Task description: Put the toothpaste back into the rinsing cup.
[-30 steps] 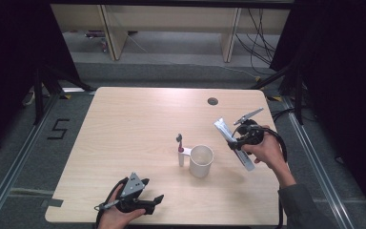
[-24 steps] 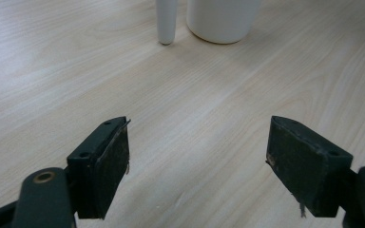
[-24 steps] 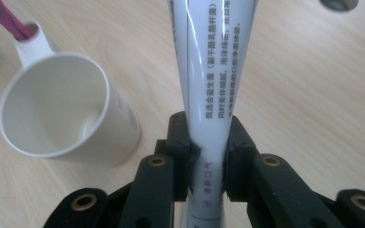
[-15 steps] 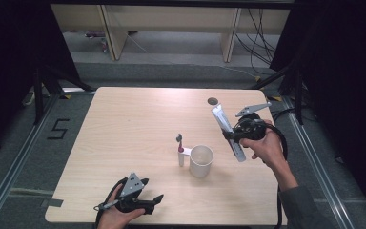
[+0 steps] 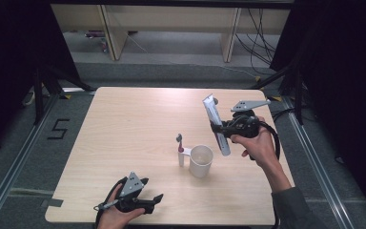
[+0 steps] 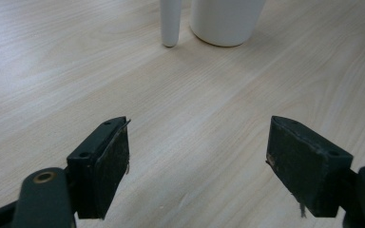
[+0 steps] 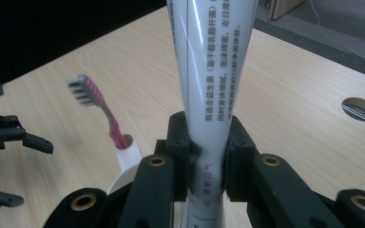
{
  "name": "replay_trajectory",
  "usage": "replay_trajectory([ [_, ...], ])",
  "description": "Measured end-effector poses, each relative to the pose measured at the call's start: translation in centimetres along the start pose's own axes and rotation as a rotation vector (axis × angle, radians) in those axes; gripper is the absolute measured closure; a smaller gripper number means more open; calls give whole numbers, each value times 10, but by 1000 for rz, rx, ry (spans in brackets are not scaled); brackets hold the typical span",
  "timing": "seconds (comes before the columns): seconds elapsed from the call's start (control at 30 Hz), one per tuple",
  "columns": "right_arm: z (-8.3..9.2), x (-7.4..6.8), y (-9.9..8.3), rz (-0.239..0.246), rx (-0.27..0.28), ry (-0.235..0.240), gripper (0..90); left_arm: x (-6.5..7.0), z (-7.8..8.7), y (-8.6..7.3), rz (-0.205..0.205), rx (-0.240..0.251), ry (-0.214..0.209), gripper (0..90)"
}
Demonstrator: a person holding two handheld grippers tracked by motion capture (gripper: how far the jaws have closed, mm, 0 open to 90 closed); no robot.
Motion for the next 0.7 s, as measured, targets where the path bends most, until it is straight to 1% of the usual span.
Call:
replay_trajectory([
  [0.03, -1, -2, 1, -3, 16, -1, 766, 0, 0, 0, -1, 3, 1, 218],
  [0.07, -3, -3, 2, 1, 30, 10, 767, -1, 0, 0, -4, 3, 3, 218],
  [0.1, -3, -6, 2, -23, 27, 25, 767, 0, 0, 0, 3, 3, 2, 218],
  [0.13, -4, -4, 4, -1, 35, 23, 766, 0, 0, 0, 4, 3, 3, 218],
  [0.2, -7, -7, 4, -4, 52, 34, 766, 0, 0, 0, -3, 0, 3, 218],
  [0.23, -7, -10, 4, -18, 42, 37, 766, 0, 0, 1, -2, 2, 3, 218],
  [0.27, -7, -11, 4, -11, 48, 43, 766, -1, 1, 0, -16, -11, 1, 218],
  [0.3, -9, -13, 5, -7, 66, 59, 767, 0, 0, 0, -2, 0, 4, 218],
  [0.33, -9, -15, 6, -11, 67, 60, 767, 0, 0, 0, -2, 0, 3, 218],
  [0.37, -11, -16, 6, -8, 79, 71, 767, 0, 0, 0, -2, 0, 3, 218],
  [0.4, -11, -18, 6, -12, 81, 65, 766, 0, 0, 0, -2, 1, 3, 218],
  [0.43, -13, -18, 7, -1, 95, 66, 766, 0, 0, 1, -2, 3, 2, 218],
  [0.47, -15, -19, 6, -1, 96, 84, 766, -1, 1, 0, -17, -13, -1, 218],
  [0.5, -17, -20, 6, -9, 98, 89, 766, 0, 0, 0, -1, 2, 3, 218],
  [0.53, -18, -22, 4, -27, 92, 89, 766, 0, 0, 0, -2, 1, 2, 218],
  [0.57, -20, -22, 4, -17, 98, 94, 766, 0, 0, 0, -3, 2, 2, 218],
  [0.6, -22, -24, 3, -19, 100, 100, 766, 0, 0, 0, -2, 3, 1, 218],
  [0.63, -23, -22, 3, 7, 107, 81, 766, 0, 0, 0, -2, 2, 2, 218],
  [0.67, -25, -23, 2, 5, 108, 84, 766, 0, 0, 0, -3, 1, 2, 218],
  [0.7, -27, -25, 0, -20, 105, 97, 766, 0, 0, 1, -2, 3, 2, 218],
])
Point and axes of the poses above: each handheld gripper's, and its own axes: z roughly backward along the jaws, y roughly out of its top, x roughly to its right, the point moved 6 cm from there along -z, roughly forward along the jaws, and after that the axes turned 10 degrees about -z, right-handed, at the moved point
